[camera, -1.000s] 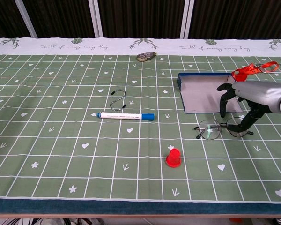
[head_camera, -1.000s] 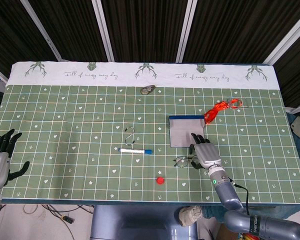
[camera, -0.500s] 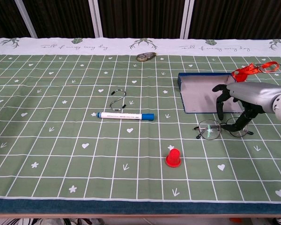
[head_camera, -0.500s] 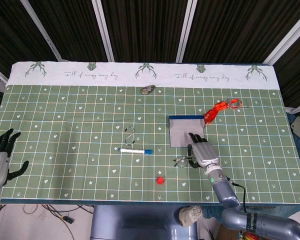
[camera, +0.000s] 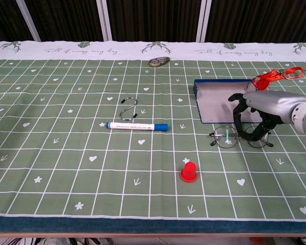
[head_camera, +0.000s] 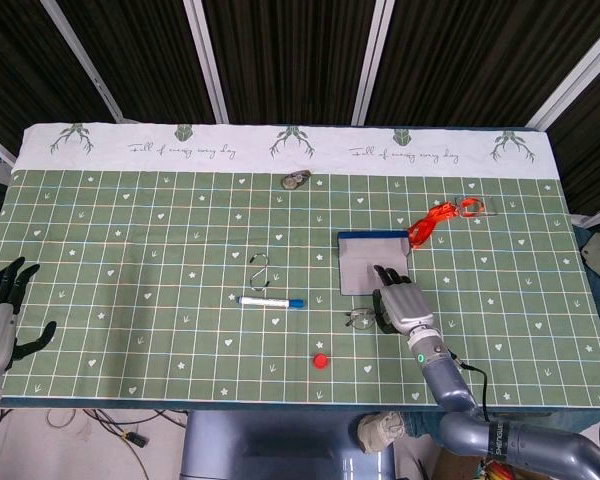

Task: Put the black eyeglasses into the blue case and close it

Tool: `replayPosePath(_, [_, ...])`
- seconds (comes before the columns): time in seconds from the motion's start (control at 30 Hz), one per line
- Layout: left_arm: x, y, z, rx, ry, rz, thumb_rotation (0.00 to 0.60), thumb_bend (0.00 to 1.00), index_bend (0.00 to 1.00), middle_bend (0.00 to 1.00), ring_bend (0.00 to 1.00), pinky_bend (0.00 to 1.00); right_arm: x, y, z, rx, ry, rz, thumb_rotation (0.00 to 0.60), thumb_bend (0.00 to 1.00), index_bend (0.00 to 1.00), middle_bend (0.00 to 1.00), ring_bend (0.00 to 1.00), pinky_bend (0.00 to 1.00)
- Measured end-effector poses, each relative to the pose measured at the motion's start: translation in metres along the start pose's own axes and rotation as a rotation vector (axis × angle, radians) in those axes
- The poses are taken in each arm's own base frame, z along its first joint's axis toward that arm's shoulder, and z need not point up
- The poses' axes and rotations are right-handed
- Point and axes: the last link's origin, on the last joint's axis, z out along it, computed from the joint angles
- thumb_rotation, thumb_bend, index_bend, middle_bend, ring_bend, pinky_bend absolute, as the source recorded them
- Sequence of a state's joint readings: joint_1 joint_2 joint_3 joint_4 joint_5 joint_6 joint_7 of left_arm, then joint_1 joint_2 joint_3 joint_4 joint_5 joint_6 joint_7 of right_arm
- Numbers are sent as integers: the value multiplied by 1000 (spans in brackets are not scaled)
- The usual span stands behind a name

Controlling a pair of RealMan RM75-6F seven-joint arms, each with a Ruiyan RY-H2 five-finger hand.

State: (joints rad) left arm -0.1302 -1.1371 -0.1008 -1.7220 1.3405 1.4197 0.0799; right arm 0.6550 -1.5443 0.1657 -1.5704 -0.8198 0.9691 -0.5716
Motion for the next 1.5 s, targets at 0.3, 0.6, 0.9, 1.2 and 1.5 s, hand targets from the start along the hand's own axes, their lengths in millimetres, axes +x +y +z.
replayPosePath(0.3, [0,0,0,3,-1,-3,600,291,84,0,0,0,9,-2,4,7,13,9,600,525,620,23,82,185])
replayPosePath(0.6, [1,0,0,7,15,-4,600,291,87,0,0,0,45,-6,16,13,88,27,600,512,624,21,80,185])
replayPosePath(0.9, [1,-1,1,10,16,8,600,291,87,0,0,0,64,0,31,-13,125,-24,600,510,639,0,80,185])
replayPosePath(1.2, [1,-1,0,13,26,12,600,291,87,0,0,0,70,8,55,-27,124,-75,600,511,642,0,80,185])
replayPosePath(1.5, [1,-1,1,18,28,12,600,291,87,0,0,0,69,10,80,-28,107,-95,600,511,642,0,80,185])
